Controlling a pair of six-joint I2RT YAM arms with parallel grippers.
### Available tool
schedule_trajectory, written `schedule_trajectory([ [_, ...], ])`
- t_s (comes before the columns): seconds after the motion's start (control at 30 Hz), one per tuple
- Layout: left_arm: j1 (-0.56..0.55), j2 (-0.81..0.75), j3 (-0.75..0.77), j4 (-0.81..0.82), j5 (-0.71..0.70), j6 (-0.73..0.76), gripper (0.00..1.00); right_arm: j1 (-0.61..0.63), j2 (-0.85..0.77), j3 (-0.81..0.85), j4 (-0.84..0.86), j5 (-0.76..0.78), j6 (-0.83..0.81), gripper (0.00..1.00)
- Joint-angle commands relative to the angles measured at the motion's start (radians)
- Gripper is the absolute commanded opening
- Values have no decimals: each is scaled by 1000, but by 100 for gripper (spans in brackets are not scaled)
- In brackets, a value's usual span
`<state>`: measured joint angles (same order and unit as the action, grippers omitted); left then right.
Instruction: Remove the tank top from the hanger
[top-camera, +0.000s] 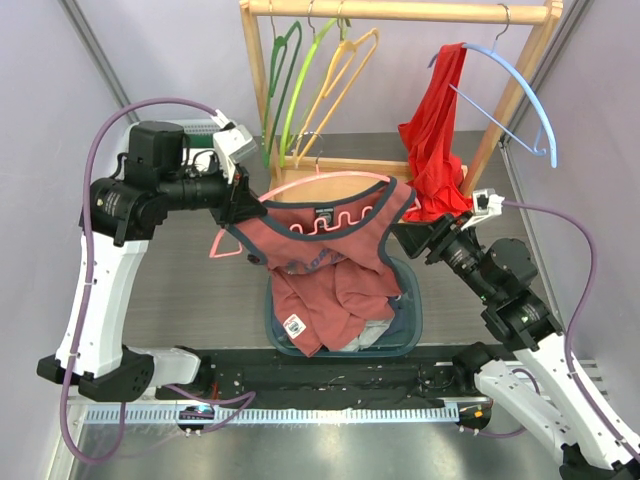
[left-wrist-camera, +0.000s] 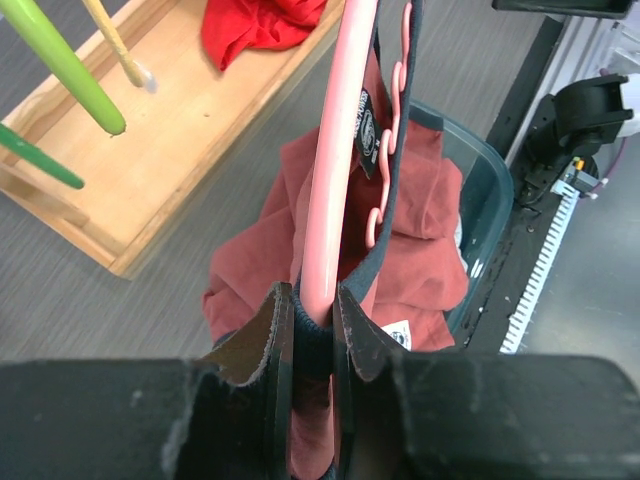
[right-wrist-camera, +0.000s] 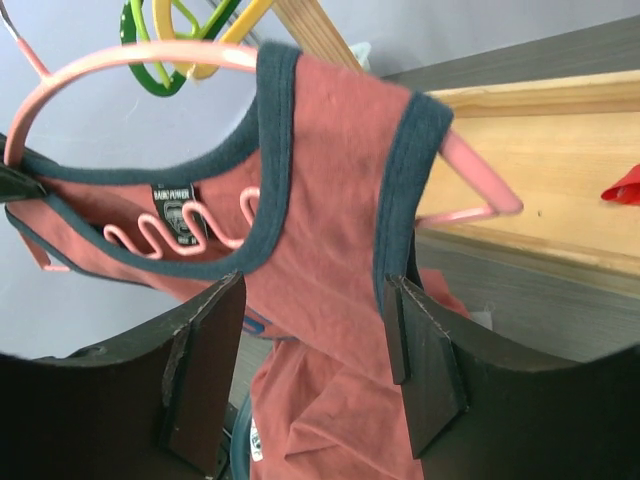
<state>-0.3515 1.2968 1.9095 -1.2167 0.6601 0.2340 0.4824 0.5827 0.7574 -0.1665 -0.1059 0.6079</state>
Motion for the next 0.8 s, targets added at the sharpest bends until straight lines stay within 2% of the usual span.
schedule_trajectory([
  [0.0, 2, -10, 39, 29, 87, -28, 0, -1, 26, 17, 140, 26, 23, 63],
  [0.2, 2, -11, 45, 19, 108, -30, 0, -1, 81, 13, 223, 3, 39, 56],
  [0.33, 2, -14, 57, 8, 115, -28, 0, -1, 100, 8, 229, -11, 41, 56],
  [0.57, 2, -4, 80, 0, 101, -12, 0, -1, 30, -3, 122, 0, 20, 63],
  [0.77, 2, 9, 111, -3, 101, -13, 0, 1, -17, -30, 62, 0, 20, 64],
])
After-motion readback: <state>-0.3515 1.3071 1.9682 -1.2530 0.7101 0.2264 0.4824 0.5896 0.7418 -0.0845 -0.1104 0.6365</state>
